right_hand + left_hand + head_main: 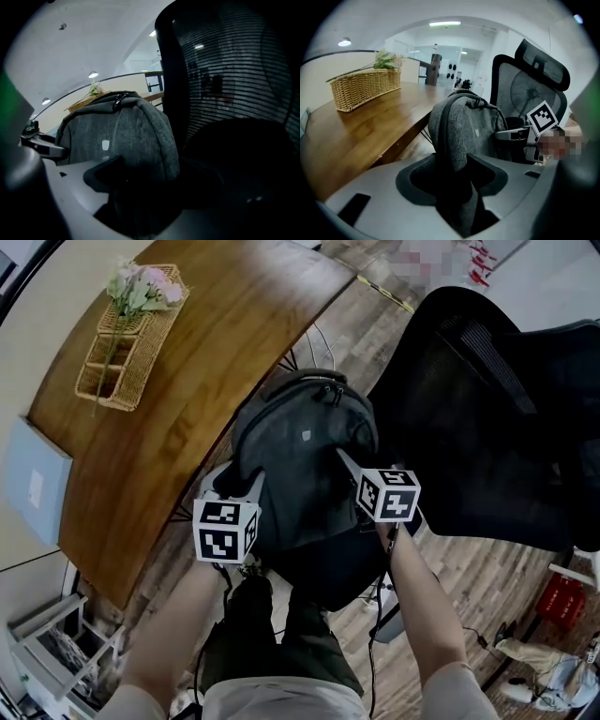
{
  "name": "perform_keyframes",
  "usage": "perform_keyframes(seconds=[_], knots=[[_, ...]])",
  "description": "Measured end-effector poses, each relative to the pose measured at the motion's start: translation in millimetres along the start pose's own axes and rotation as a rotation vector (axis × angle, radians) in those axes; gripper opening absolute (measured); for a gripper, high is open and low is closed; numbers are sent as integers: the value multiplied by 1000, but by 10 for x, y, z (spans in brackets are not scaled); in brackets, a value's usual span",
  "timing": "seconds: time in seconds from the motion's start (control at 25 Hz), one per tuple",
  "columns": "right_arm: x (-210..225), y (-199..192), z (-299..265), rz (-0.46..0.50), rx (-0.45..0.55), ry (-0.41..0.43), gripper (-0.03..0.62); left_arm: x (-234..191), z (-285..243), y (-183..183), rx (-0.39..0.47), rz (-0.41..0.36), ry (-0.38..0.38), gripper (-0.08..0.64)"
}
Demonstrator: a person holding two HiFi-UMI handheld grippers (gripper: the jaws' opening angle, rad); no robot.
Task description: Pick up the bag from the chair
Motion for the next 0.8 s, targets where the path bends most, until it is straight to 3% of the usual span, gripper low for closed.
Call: perform_keyframes(seconds=[0.04,0.08,0.16,0.48,0.8], knots=[[14,3,20,0,-8,-21,386,19,13,-4,5,-3,2,188],[40,3,53,-3,-17,-43,258,45,34,-9,8,-6,-1,163],[67,-11,139,-12,-26,-53,209,102,92,-24,12,-6,-14,128],[-166,-210,806,-61,20,-113,133,303,502,-146,51,12,-47,94],[-399,0,1841,-25,165,-84,124,542,1350,57,138,-60,-41,94]])
Point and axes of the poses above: the fingertips, and each gripper's own axes: z backward along the fingers, x to its right, y out of its top, the point moved 9 cm from there along z, backward along the fingers, and after that the axes turned 14 degrees about -x, right-handed, at the moved point
